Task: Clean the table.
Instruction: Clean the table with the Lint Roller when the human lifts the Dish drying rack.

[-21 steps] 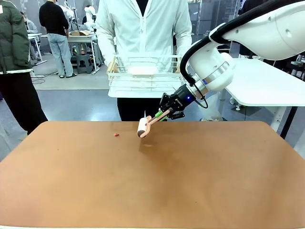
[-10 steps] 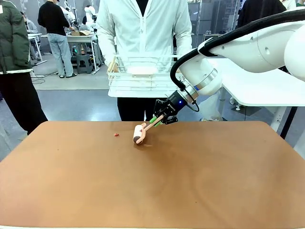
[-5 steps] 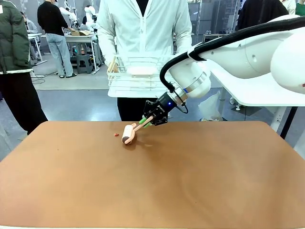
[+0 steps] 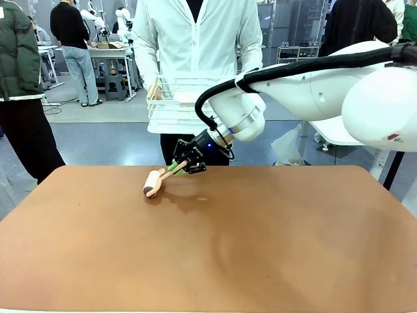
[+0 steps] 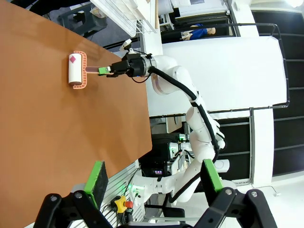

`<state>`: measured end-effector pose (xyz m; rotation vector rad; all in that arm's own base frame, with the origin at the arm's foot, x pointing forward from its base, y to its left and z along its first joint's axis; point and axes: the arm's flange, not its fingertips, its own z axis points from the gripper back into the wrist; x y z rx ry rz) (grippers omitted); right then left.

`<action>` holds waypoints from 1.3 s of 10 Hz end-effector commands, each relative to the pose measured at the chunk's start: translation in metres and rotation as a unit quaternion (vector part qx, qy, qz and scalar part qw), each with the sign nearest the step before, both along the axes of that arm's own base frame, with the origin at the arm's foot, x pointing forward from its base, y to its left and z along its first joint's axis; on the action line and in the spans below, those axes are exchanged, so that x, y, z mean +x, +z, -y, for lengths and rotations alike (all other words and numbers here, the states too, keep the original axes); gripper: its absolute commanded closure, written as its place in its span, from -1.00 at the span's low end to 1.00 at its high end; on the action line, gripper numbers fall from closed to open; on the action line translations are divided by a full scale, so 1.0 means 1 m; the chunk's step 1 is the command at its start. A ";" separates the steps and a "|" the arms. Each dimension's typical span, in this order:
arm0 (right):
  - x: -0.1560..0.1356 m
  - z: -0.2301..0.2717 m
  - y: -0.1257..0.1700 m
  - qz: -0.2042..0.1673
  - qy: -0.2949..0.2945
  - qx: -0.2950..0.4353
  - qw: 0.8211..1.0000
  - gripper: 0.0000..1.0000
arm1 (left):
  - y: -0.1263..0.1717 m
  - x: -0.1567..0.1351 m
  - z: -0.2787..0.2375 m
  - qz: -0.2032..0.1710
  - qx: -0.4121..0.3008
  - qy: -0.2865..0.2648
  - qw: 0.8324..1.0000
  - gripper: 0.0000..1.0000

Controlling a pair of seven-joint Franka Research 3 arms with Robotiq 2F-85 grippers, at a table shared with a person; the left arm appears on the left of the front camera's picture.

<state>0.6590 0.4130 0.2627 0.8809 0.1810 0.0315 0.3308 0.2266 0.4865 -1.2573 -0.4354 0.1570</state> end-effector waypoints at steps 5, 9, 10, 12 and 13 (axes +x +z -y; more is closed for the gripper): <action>-0.008 -0.010 0.007 -0.005 0.001 0.014 1.000 0.58 | 0.001 -0.002 -0.002 0.006 -0.006 0.000 1.000 -1.00; -0.031 0.022 0.059 0.036 -0.001 0.060 0.998 0.58 | 0.001 -0.002 -0.002 0.006 -0.006 0.000 1.000 -1.00; -0.036 0.028 0.069 0.040 0.003 0.058 0.997 0.58 | 0.001 -0.002 -0.002 0.006 -0.006 0.000 1.000 -1.00; -0.039 0.041 0.076 0.041 -0.005 0.047 0.998 0.58 | 0.001 -0.002 -0.002 0.006 -0.006 0.000 1.000 -1.00; -0.040 0.044 0.078 0.043 -0.006 0.045 0.998 0.58 | 0.001 -0.002 -0.002 0.006 -0.006 0.000 1.000 -1.00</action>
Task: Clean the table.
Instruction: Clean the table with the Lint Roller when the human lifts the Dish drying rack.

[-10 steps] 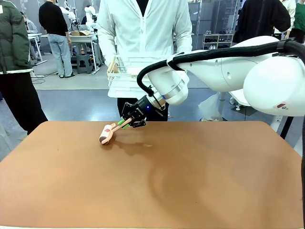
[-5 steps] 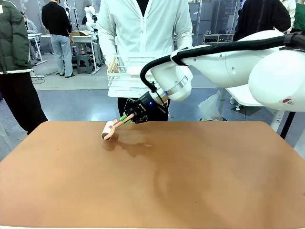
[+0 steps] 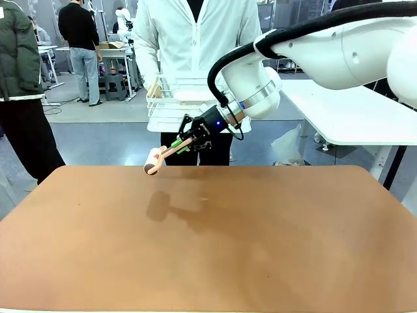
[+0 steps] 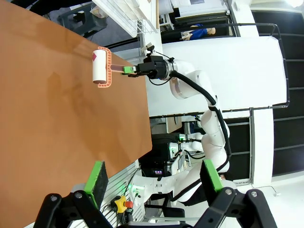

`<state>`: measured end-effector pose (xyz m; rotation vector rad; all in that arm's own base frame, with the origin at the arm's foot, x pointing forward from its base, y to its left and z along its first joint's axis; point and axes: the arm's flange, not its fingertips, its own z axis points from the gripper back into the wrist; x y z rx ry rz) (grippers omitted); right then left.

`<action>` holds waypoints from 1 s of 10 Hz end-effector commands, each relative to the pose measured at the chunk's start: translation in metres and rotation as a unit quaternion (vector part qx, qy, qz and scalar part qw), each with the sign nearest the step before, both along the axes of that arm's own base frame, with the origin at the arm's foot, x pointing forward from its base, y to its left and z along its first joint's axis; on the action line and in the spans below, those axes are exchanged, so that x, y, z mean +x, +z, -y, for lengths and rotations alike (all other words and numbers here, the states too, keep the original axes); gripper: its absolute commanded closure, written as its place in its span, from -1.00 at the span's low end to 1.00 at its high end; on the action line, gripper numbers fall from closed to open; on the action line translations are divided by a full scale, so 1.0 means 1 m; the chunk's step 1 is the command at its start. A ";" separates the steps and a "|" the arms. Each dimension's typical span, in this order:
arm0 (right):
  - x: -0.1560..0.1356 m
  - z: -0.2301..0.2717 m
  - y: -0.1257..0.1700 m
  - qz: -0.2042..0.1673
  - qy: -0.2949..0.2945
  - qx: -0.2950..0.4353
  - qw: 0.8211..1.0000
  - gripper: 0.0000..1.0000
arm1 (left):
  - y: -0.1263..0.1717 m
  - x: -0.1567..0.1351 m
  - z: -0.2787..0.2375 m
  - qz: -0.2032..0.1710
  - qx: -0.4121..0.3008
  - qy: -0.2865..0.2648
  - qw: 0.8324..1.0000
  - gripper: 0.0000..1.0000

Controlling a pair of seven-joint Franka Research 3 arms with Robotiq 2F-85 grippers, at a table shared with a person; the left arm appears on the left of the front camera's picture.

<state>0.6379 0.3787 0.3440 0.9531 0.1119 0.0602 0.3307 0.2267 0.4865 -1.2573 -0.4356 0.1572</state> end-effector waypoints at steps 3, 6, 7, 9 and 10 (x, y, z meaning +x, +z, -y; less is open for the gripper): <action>-0.021 0.012 0.003 0.003 -0.004 0.003 1.000 0.58 | 0.001 -0.002 -0.002 0.006 -0.006 0.000 1.000 -1.00; -0.037 0.041 0.032 0.006 0.002 -0.057 0.998 0.58 | 0.001 -0.002 -0.002 0.006 -0.006 0.000 1.000 -1.00; -0.050 0.063 0.051 0.024 0.002 -0.116 0.993 0.58 | 0.001 -0.002 -0.002 0.006 -0.006 0.000 1.000 -1.00; -0.063 0.129 0.096 0.047 -0.020 -0.191 0.980 0.58 | 0.001 -0.002 -0.002 0.006 -0.006 0.000 1.000 -1.00; -0.068 0.153 0.112 0.050 -0.032 -0.211 0.976 0.58 | 0.001 -0.002 -0.002 0.006 -0.006 0.000 1.000 -1.00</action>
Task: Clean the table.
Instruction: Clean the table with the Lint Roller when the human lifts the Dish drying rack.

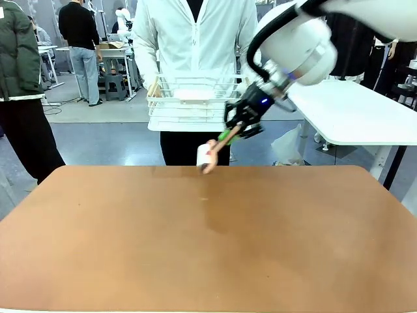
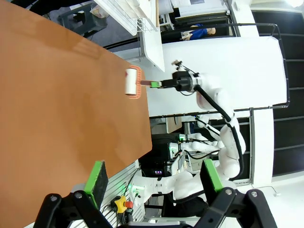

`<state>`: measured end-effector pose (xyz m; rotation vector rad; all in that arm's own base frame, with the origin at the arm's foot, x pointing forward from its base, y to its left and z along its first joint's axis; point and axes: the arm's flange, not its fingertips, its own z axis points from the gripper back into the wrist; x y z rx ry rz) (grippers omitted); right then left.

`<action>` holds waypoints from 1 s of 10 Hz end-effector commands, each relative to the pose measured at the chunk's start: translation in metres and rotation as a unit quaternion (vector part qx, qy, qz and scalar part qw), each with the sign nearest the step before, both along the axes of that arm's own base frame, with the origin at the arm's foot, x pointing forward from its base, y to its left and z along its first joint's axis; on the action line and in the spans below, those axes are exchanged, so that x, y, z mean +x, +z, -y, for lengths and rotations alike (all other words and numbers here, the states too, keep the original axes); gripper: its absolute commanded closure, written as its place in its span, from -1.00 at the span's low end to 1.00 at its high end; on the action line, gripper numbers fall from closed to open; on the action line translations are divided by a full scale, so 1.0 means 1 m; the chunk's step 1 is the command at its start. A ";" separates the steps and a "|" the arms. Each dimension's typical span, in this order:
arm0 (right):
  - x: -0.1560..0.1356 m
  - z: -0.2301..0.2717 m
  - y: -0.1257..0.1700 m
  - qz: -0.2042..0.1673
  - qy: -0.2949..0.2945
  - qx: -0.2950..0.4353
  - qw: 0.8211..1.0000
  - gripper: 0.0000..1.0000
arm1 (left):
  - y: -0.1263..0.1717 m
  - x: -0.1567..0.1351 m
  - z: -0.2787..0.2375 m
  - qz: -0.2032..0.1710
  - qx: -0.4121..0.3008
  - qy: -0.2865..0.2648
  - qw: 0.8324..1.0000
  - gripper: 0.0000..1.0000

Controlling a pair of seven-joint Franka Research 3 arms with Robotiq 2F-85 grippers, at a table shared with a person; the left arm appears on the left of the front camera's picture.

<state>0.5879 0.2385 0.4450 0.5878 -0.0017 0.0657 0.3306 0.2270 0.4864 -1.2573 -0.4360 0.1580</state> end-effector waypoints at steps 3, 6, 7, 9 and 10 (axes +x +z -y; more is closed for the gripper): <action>-0.036 0.084 0.042 0.013 -0.033 -0.210 0.977 0.58 | 0.001 -0.002 -0.001 0.007 -0.006 -0.001 1.000 -1.00; -0.065 0.134 0.046 0.016 -0.071 -0.269 0.961 0.58 | 0.001 -0.002 -0.001 0.007 -0.006 -0.001 1.000 -1.00; -0.074 0.148 0.046 0.020 -0.087 -0.274 0.958 0.58 | 0.001 -0.002 -0.001 0.007 -0.006 -0.001 1.000 -1.00; -0.075 0.155 0.039 0.012 -0.069 -0.239 0.968 0.58 | 0.001 -0.002 -0.001 0.007 -0.006 -0.001 1.000 -1.00; -0.064 0.157 0.045 0.016 -0.064 -0.268 0.961 0.58 | 0.001 -0.002 -0.001 0.007 -0.006 -0.001 1.000 -1.00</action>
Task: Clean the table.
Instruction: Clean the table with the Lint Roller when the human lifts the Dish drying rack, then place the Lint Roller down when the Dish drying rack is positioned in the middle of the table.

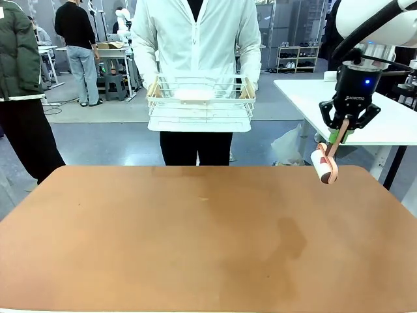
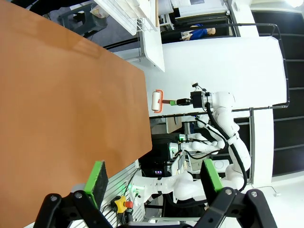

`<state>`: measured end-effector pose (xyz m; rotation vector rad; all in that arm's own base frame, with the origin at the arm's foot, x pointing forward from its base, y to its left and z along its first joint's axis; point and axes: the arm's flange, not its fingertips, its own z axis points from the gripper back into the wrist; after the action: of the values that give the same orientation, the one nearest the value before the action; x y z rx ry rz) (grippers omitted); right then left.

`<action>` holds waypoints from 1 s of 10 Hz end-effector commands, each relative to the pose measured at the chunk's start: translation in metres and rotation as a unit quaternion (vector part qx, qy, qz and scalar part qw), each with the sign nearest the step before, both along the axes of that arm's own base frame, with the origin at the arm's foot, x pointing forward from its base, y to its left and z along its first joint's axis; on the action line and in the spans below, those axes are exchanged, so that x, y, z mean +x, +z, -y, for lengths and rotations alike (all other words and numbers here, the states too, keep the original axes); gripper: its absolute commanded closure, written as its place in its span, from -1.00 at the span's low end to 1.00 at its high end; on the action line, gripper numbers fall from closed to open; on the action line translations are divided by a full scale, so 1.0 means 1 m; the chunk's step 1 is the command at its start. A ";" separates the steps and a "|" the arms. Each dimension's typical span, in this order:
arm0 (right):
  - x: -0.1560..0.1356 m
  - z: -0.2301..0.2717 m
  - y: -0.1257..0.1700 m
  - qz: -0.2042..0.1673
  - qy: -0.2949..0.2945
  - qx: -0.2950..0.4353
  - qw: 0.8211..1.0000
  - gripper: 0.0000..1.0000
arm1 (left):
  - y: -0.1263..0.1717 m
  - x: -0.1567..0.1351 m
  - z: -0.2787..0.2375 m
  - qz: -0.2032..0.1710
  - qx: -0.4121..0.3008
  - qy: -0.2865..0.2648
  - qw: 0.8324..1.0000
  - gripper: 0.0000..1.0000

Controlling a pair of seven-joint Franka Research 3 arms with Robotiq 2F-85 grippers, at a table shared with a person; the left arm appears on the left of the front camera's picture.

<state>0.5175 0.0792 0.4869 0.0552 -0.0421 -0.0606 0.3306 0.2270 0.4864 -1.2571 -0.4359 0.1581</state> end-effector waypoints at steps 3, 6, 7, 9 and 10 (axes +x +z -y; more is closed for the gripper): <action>0.006 -0.003 0.003 0.005 0.005 -0.006 1.000 0.58 | 0.002 -0.002 -0.001 0.007 -0.006 -0.001 1.000 -1.00; 0.006 -0.003 0.003 0.005 0.005 -0.006 1.000 0.58 | 0.002 -0.002 -0.001 0.007 -0.006 -0.001 1.000 -1.00; 0.006 -0.003 0.003 0.005 0.005 -0.006 1.000 0.58 | 0.002 -0.002 -0.001 0.007 -0.006 -0.001 1.000 -1.00; 0.006 -0.003 0.003 0.005 0.005 -0.006 1.000 0.58 | 0.002 -0.002 -0.001 0.007 -0.006 -0.001 1.000 -1.00; 0.006 -0.003 0.003 0.005 0.005 -0.006 1.000 0.58 | 0.002 -0.002 -0.001 0.007 -0.006 -0.001 1.000 -1.00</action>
<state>0.5210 0.0801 0.4881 0.0533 -0.0460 -0.0577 0.3307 0.2269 0.4864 -1.2571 -0.4357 0.1579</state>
